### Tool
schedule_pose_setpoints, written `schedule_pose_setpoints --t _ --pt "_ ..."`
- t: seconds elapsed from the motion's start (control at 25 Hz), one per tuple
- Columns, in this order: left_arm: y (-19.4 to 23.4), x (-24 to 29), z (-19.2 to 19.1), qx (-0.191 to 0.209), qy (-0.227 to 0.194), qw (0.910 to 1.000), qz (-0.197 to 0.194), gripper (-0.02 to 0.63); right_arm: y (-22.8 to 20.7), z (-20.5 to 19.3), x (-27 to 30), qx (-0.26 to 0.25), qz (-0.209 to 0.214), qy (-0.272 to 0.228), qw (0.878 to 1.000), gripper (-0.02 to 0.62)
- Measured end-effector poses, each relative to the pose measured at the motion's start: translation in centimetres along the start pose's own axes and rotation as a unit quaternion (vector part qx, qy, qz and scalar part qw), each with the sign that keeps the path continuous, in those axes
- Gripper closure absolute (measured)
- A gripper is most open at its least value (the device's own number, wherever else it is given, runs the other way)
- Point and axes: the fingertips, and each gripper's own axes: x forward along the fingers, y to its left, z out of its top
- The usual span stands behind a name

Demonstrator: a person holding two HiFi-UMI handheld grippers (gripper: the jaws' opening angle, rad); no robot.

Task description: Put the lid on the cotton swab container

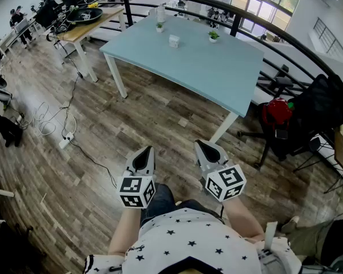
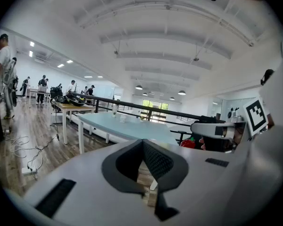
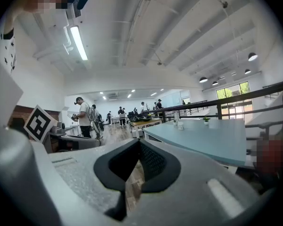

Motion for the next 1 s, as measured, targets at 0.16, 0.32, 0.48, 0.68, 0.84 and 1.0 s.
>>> schedule_pose_setpoints --t 0.16,0.32,0.48,0.68,0.84,1.0 --pt "-2.3 -2.5 -0.8 0.011 0.001 0.9999 0.007 0.603 0.7 -0.1 -3.3 0.001 0.004 -0.003 1.000 0.589" --pt "-4.2 -4.8 -1.5 0.011 0.001 0.9997 0.020 0.603 1.8 -0.7 -6.0 0.006 0.007 0.002 1.000 0.589" --pt "-5.3 -6.8 -1.8 0.004 -0.002 0.9997 0.025 0.604 3.2 -1.5 -7.7 0.007 0.013 0.009 1.000 0.589" --pt "-5.7 -8.2 -2.7 0.003 -0.002 0.9994 0.034 0.603 5.0 -2.1 -8.6 -0.005 0.025 0.015 1.000 0.589" --pt "-5.9 -8.1 -3.4 -0.006 -0.002 0.9997 0.021 0.603 5.4 -2.2 -8.6 -0.007 0.032 0.015 0.999 0.589" --pt "-5.7 -7.2 -3.1 -0.029 -0.004 0.9995 0.015 0.603 5.1 -1.9 -8.0 -0.002 0.047 0.016 0.999 0.589"
